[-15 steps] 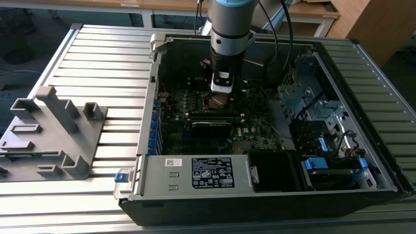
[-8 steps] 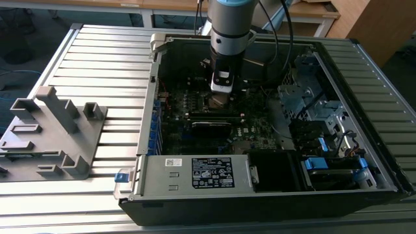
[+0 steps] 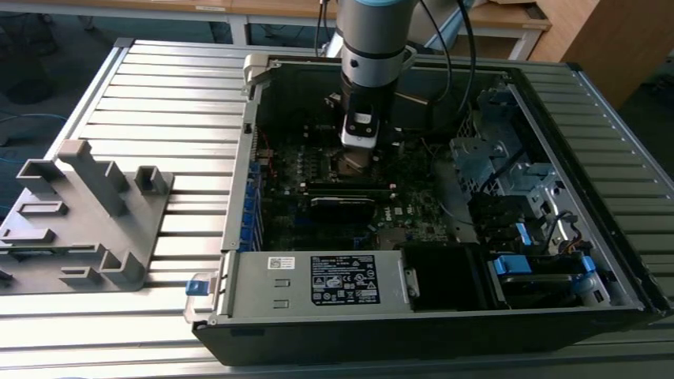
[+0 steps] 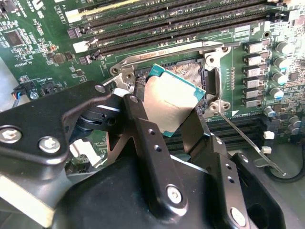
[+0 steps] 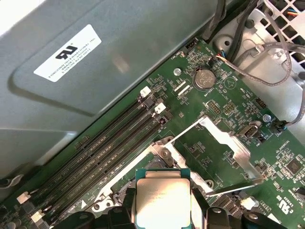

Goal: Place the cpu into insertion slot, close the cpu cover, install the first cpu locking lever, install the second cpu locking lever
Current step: 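Place the cpu into insertion slot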

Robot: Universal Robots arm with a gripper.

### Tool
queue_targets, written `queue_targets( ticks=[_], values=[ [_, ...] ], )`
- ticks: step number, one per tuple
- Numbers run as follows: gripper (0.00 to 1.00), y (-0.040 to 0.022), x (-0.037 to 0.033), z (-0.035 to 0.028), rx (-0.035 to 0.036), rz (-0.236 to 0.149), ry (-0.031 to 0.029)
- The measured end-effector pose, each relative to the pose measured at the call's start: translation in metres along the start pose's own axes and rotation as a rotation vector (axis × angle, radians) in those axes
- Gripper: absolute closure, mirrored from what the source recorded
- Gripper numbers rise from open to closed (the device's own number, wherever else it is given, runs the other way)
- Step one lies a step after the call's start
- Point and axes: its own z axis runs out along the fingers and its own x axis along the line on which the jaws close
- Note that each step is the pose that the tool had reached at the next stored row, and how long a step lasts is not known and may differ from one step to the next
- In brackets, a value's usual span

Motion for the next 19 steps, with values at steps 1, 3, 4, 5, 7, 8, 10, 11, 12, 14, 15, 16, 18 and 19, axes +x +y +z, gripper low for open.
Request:
queue_targets(
  ticks=[1, 3, 4, 5, 7, 8, 10, 11, 12, 14, 15, 16, 18, 19],
  values=[
    [0.46, 0.0000, 0.0000, 0.0000, 0.0000, 0.008, -0.0007],
    [0.46, 0.0000, 0.0000, 0.0000, 0.0000, 0.034, -0.0029],
    [0.46, 0.0000, 0.0000, 0.0000, 0.0001, 0.052, -0.0045],
    [0.46, 0.0000, 0.0000, 0.0000, 0.0000, 0.070, -0.0061],
    [0.46, 0.0000, 0.0000, 0.0001, -0.0001, 0.106, -0.0092],
    [0.46, 0.0000, 0.0000, 0.0001, -0.0002, 0.124, -0.0108],
    [0.46, 0.0000, 0.0000, 0.0002, -0.0003, 0.159, -0.0139],
    [0.46, 0.0000, 0.0000, 0.0002, -0.0003, 0.178, -0.0156],
    [0.46, 0.0000, 0.0000, 0.0002, -0.0003, 0.196, -0.0172],
    [0.46, 0.0000, 0.0000, 0.0003, -0.0004, 0.233, -0.0204],
    [0.46, 0.0000, 0.0000, 0.0004, -0.0005, 0.250, -0.0219],
    [0.46, 0.0000, 0.0000, 0.0004, -0.0005, 0.268, -0.0234],
    [0.46, 0.0000, 0.0000, 0.0005, -0.0006, 0.305, -0.0267],
    [0.46, 0.0000, 0.0000, 0.0005, -0.0007, 0.322, -0.0281]
  ],
)
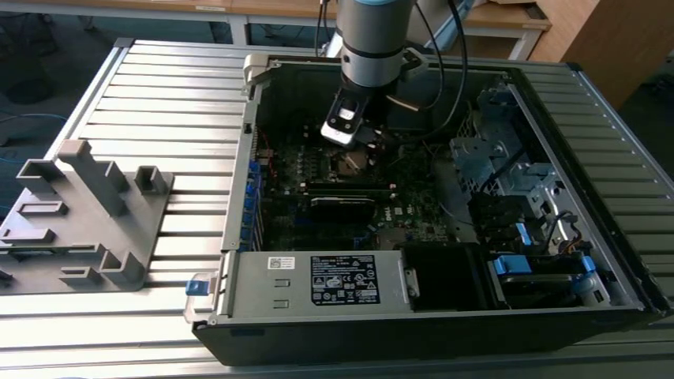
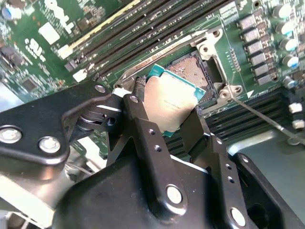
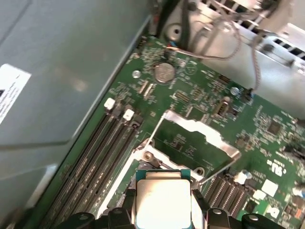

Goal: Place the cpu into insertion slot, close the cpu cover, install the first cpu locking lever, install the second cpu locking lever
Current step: 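Place the cpu into insertion slot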

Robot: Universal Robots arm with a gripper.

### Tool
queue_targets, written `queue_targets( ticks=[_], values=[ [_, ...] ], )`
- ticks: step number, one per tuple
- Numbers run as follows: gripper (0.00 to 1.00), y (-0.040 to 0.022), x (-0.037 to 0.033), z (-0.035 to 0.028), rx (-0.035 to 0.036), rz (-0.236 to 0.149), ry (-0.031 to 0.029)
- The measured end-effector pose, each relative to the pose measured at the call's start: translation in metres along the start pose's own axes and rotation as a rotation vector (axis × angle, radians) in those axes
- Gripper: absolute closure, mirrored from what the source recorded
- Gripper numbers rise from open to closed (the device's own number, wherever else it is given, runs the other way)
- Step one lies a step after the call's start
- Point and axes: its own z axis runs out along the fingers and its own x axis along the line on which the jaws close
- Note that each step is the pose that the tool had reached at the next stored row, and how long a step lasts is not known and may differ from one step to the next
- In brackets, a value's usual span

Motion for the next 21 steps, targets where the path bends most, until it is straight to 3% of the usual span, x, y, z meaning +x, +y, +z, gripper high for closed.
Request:
queue_targets(
  ticks=[21],
  values=[
    [0.46, -0.0003, 0.0000, 0.0030, -0.0009, 0.382, -0.0334]
  ],
)
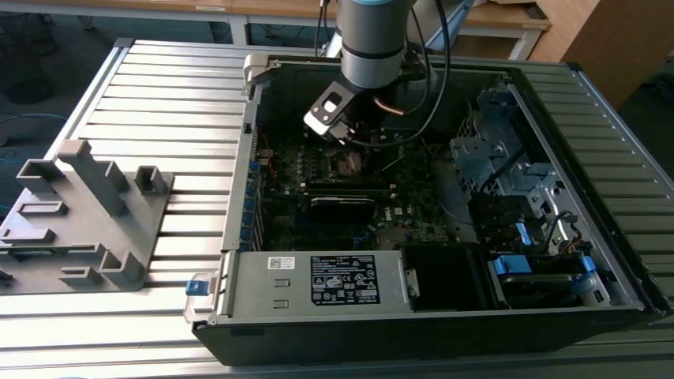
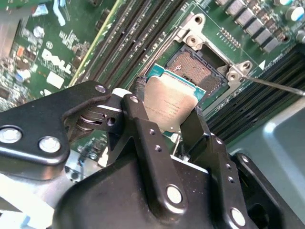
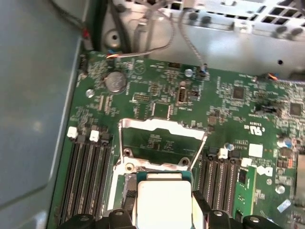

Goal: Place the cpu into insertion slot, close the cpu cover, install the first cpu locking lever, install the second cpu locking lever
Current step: 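Place the cpu into insertion slot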

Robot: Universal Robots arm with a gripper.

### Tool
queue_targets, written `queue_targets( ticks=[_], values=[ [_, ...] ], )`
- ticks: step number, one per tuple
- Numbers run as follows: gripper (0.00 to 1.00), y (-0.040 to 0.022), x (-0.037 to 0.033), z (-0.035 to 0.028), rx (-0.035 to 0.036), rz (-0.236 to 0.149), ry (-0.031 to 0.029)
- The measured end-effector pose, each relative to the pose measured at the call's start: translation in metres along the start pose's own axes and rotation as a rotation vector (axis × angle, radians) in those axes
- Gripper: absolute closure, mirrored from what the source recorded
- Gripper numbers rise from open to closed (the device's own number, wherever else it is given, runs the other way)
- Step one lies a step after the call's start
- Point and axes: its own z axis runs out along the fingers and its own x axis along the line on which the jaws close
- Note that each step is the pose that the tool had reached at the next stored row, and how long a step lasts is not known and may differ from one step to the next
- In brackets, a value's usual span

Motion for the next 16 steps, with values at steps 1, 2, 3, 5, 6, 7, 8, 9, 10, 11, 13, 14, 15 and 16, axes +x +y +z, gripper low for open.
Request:
queue_targets(
  ticks=[1, 2, 3, 5, 6, 7, 8, 9, 10, 11, 13, 14, 15, 16],
  values=[
    [0.46, 0.0000, 0.0000, 0.0001, 0.0000, 0.017, -0.0015],
    [0.46, 0.0000, -0.0001, 0.0001, 0.0001, 0.023, -0.0021],
    [0.46, 0.0000, -0.0001, 0.0001, 0.0001, 0.023, -0.0021],
    [0.46, 0.0000, 0.0000, 0.0001, 0.0000, 0.024, -0.0021],
    [0.46, 0.0000, 0.0000, 0.0001, 0.0000, 0.024, -0.0021],
    [0.46, 0.0000, 0.0000, 0.0001, -0.0001, 0.025, -0.0020],
    [0.46, 0.0000, 0.0000, -0.0001, -0.0001, 0.027, -0.0023],
    [0.46, 0.0000, 0.0000, -0.0001, -0.0003, 0.033, -0.0027],
    [0.46, 0.0000, 0.0000, -0.0002, -0.0003, 0.043, -0.0037],
    [0.46, 0.0000, 0.0000, -0.0002, -0.0001, 0.056, -0.0049],
    [0.46, 0.0000, 0.0000, -0.0002, -0.0002, 0.080, -0.0067],
    [0.46, 0.0000, 0.0000, -0.0002, -0.0003, 0.088, -0.0073],
    [0.46, 0.0000, 0.0000, -0.0002, -0.0002, 0.090, -0.0076],
    [0.46, 0.0000, 0.0000, -0.0002, -0.0003, 0.090, -0.0076]
  ],
)
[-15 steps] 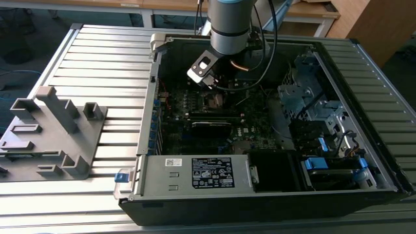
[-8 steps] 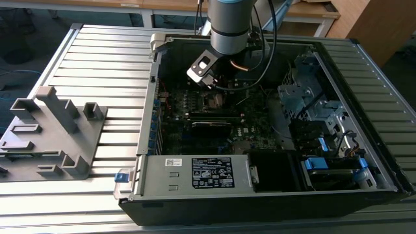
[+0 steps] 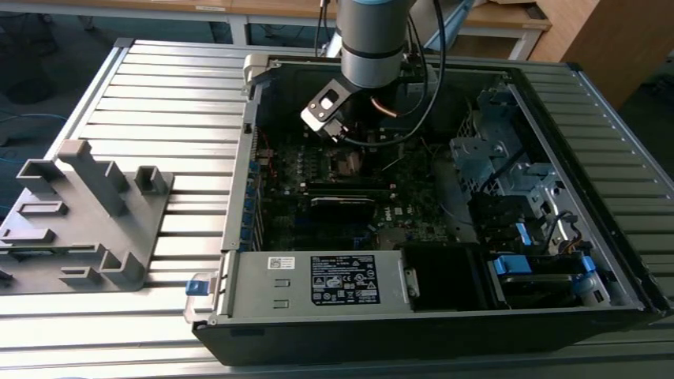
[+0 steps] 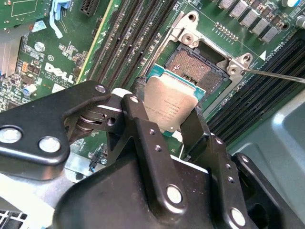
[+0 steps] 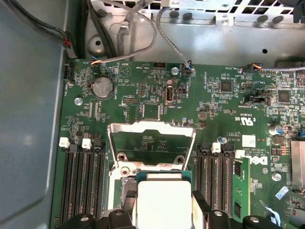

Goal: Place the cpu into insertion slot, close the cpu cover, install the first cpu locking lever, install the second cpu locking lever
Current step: 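Place the cpu into insertion slot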

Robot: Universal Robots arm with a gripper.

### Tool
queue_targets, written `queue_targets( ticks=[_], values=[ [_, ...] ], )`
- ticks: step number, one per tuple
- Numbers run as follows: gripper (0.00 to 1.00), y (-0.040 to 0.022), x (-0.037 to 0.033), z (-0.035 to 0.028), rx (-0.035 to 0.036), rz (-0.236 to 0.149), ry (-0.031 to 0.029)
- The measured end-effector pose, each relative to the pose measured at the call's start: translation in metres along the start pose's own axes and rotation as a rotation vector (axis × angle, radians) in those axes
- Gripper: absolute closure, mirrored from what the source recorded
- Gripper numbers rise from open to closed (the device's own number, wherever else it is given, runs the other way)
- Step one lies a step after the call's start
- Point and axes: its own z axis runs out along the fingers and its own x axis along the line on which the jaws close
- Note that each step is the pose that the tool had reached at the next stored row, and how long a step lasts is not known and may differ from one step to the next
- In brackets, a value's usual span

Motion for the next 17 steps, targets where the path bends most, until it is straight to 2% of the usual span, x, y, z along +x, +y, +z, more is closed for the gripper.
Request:
queue_targets(
  ticks=[4, 17],
  values=[
    [0.46, -0.0011, 0.0004, -0.0001, -0.0001, 0.001, 0.0021],
    [0.46, -0.0071, 0.0097, 0.0020, -0.0002, 0.020, 0.0007]
  ],
)
